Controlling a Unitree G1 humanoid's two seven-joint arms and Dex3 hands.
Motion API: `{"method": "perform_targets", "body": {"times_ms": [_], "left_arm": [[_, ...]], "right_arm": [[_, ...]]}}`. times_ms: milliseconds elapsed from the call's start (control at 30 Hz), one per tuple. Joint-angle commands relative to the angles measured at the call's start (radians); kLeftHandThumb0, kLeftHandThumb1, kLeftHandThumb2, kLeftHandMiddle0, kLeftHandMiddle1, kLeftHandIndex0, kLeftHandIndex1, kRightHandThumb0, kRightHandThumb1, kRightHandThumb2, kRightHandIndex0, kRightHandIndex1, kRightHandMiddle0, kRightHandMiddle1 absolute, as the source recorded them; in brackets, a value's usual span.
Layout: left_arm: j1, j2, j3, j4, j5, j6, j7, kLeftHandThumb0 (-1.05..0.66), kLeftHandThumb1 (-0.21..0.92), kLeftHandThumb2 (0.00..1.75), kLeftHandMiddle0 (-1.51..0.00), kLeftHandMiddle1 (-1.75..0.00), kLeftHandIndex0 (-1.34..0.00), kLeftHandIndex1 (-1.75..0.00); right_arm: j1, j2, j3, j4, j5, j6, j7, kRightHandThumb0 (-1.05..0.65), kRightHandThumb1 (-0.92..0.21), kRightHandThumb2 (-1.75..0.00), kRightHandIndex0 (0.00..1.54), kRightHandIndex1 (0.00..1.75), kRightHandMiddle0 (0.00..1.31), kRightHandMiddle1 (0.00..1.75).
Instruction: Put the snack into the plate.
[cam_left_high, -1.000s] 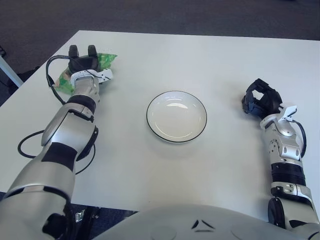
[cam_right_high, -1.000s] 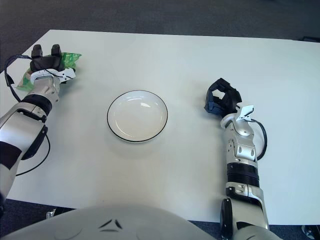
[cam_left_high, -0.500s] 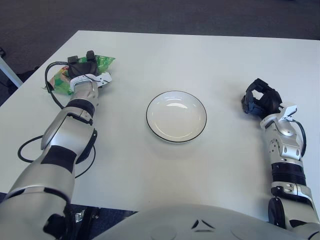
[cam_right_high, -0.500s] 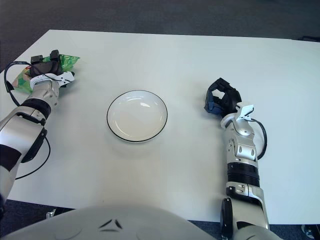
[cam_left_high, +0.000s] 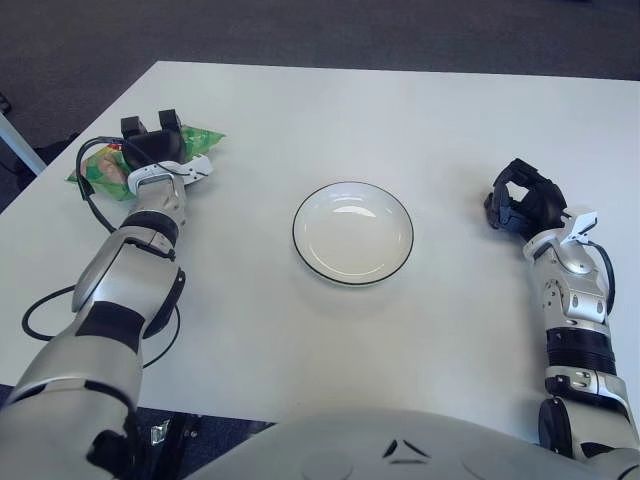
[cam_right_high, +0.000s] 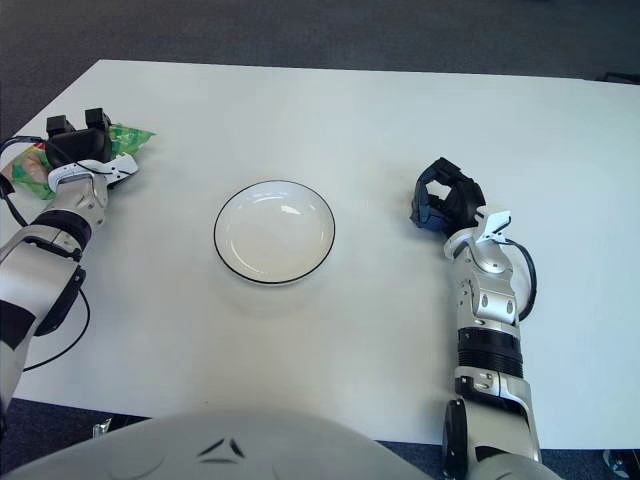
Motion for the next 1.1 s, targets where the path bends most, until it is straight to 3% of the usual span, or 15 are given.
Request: {"method": "perform_targets", "body": {"times_ms": [0,133,333,767,1067], "left_arm": [[0.038,-0.007,0.017,0.01,-0.02,-0.03,0.005,0.0,0.06,1.54,-0.83,-1.56,-0.6,-1.74],[0.033,-0.017,0.03,0.008,-0.033,-0.054,0.017,0.0,-0.04,1.62,-0.94,-1.47,-0.69,-1.74],[0.024,-0.025,0.038,0.002,-0.045,-0.104,0.029,0.0,-0.08,1.64,-1.0,-1.4,-0.72,-1.75],[-0.054,-0.059,0.017,-0.063,-0.029,-0.188,0.052,0.0,-0.06,1.69,-0.95,-1.57,-0.67,-1.75],[-0.042,-0.046,-0.004,-0.125,-0.011,-0.373,0.165,0.0,-0.06,1.69,-0.94,-1.59,-0.68,-1.75]], "right_arm": [[0.053,0.002,0.016,0.033,-0.006,0.067,0.011,-0.47,-0.34,-1.29,1.29,1.75,0.6,1.75],[0.054,-0.001,0.016,0.029,-0.003,0.074,0.017,-0.47,-0.34,-1.29,1.29,1.75,0.6,1.75],[0.055,-0.007,0.02,0.028,-0.003,0.08,0.026,-0.47,-0.34,-1.29,1.29,1.75,0.6,1.75],[0.054,-0.015,0.021,0.031,-0.001,0.08,0.044,-0.47,-0.35,-1.28,1.28,1.75,0.59,1.75],[0.051,-0.014,0.024,0.03,-0.002,0.086,0.049,-0.47,-0.35,-1.27,1.27,1.75,0.59,1.75]]}}
